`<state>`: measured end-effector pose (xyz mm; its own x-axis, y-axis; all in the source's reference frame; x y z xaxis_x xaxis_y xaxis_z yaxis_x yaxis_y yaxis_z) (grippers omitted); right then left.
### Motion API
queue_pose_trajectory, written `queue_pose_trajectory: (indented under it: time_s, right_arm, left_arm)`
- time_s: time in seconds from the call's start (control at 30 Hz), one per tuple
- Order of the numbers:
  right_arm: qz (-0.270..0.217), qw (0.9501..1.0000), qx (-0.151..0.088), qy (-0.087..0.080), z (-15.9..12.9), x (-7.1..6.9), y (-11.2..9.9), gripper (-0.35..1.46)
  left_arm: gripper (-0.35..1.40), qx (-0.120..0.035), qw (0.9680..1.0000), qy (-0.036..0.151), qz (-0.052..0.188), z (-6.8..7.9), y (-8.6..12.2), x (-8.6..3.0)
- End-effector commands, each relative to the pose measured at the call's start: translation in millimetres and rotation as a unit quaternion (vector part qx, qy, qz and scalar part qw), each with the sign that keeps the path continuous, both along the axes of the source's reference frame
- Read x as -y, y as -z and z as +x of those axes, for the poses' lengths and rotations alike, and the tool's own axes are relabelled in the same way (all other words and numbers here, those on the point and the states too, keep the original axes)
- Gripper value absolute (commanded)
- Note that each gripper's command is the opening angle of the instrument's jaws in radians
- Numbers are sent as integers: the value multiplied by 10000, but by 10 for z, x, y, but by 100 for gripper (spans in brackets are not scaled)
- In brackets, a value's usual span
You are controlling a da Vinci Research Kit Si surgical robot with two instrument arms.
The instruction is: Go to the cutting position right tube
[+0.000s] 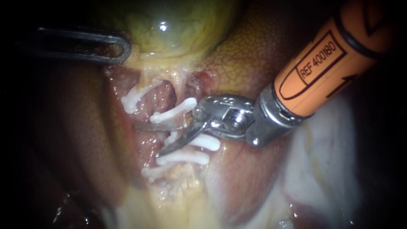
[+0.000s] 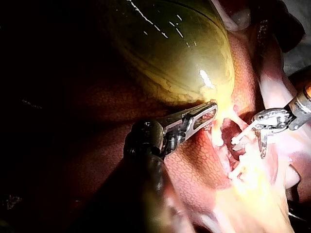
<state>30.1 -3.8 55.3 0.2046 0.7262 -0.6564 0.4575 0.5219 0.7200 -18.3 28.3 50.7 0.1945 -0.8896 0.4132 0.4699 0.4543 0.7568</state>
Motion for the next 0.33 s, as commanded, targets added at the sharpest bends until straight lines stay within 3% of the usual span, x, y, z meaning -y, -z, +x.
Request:
queue_pose_trajectory:
  time_s: [0.03, 0.33]
  right_arm:
    - [0, 10000, 2, 5, 0, 0, -1, 83]
    - [-3, 10000, 10, -6, 0, 0, -2, 81]
  left_arm:
    - [-35, 3, 10000, -2, -1, 0, 0, 0]
    - [-35, 4, 10000, -3, -1, 0, 0, 0]
